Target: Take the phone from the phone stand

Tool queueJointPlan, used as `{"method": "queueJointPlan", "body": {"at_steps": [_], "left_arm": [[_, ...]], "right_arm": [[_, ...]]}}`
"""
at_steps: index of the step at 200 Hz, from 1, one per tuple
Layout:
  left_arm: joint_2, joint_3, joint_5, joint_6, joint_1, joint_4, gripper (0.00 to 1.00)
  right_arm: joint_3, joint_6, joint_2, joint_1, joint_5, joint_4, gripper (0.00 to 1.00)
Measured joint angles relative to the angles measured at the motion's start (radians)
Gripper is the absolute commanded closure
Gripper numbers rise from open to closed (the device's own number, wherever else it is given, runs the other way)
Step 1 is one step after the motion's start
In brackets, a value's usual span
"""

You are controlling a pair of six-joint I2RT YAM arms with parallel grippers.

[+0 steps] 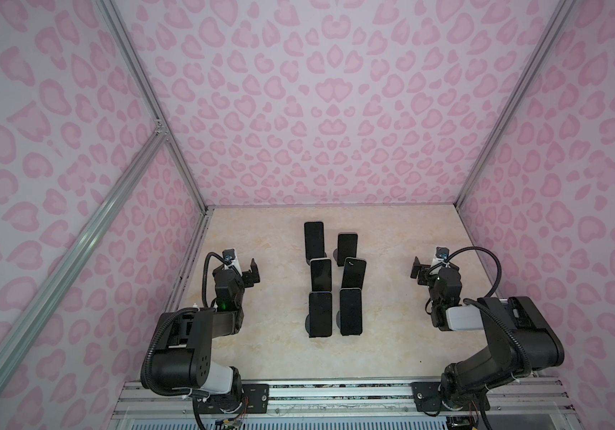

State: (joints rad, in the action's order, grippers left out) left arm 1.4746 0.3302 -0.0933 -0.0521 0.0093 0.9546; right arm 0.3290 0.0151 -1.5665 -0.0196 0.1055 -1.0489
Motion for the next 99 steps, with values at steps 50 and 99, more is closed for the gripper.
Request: {"method": "queueJointPlan", "body": {"at_steps": [50, 99], "left_arm": [[0.0, 0.0, 0.0, 0.0, 0.0, 0.0, 0.03], [0.0, 0.0, 0.0, 0.0, 0.0, 0.0, 0.03]], "right_arm": [[0.0, 0.0, 0.0, -0.006, 0.006, 0.0, 0.0], [0.0, 0.0, 0.0, -0.006, 0.006, 0.0, 0.0]]}}
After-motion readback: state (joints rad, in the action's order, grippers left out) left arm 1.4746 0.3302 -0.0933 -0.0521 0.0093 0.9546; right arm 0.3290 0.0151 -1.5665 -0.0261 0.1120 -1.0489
